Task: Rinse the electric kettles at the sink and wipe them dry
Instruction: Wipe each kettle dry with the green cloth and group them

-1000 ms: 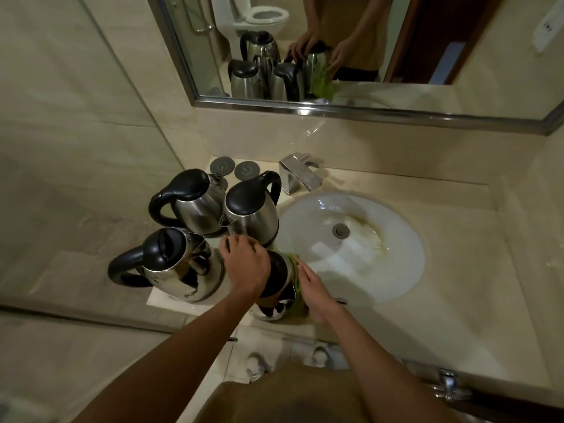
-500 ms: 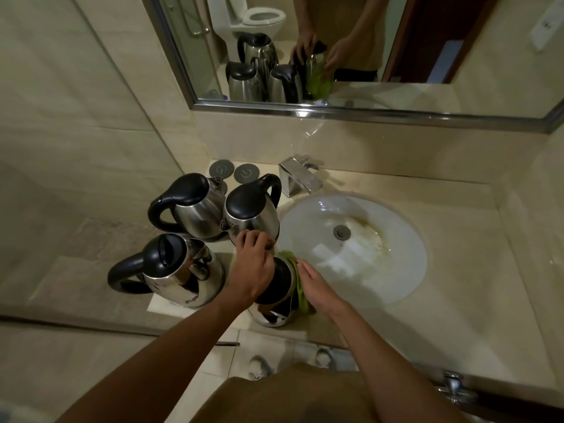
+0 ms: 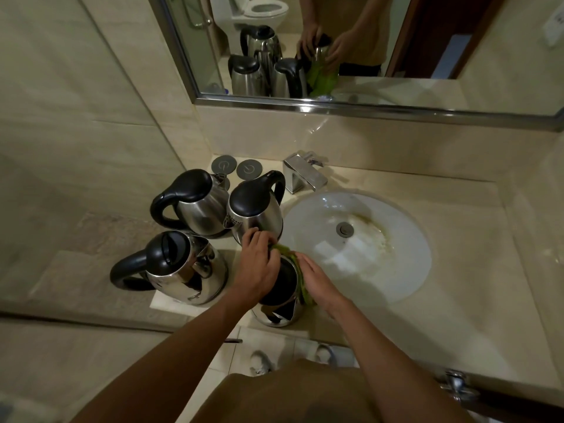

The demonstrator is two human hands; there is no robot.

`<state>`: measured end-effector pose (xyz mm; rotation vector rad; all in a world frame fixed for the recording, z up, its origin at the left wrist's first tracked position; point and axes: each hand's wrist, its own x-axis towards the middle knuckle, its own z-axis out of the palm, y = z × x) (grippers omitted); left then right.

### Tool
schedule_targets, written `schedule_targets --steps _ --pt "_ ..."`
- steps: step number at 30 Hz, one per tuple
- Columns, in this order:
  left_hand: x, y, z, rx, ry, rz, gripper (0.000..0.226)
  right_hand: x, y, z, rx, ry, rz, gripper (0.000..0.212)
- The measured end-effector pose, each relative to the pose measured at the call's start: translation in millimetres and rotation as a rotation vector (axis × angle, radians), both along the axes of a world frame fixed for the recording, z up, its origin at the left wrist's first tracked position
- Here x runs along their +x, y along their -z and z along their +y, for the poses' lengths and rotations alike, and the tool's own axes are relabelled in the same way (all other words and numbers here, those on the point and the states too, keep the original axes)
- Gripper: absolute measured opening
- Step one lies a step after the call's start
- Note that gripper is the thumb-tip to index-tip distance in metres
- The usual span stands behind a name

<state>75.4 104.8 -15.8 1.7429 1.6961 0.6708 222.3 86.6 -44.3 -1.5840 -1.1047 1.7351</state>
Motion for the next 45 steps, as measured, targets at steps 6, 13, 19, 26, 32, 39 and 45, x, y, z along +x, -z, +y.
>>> schedule_targets --steps 6,13,19,26,32,39,45 --pt "-0.4 3.4 1.0 0.008 -0.007 0.039 0.027 -19.7 34.0 -39.8 -0.456 0.444 0.394 0.070" --pt "-2.4 9.1 3.2 0.083 0.016 0.106 0.035 -32.8 17.7 -40.6 -0.158 0.458 0.395 0.051" --pt "-1.0 10.3 2.7 0.113 0.018 0.124 0.027 -32.8 33.7 -41.9 -0.256 0.503 0.393 0.056" --pt "-4.1 14.2 3.7 0.110 0.042 0.142 0.029 -41.1 24.8 -54.7 -0.163 0.491 0.306 0.047" --pt "-2.6 13.9 4.2 0.136 0.048 0.132 0.027 -31.2 3.1 -31.6 0.185 0.254 0.095 0.036" --pt "-2.9 9.3 1.3 0.079 0.066 0.129 0.011 -15.1 9.5 -33.3 -0.014 0.234 0.122 0.029" --pt "-6.0 8.0 -4.4 0.124 0.199 0.177 0.034 -31.0 -1.9 -33.5 0.187 0.205 0.001 0.031"
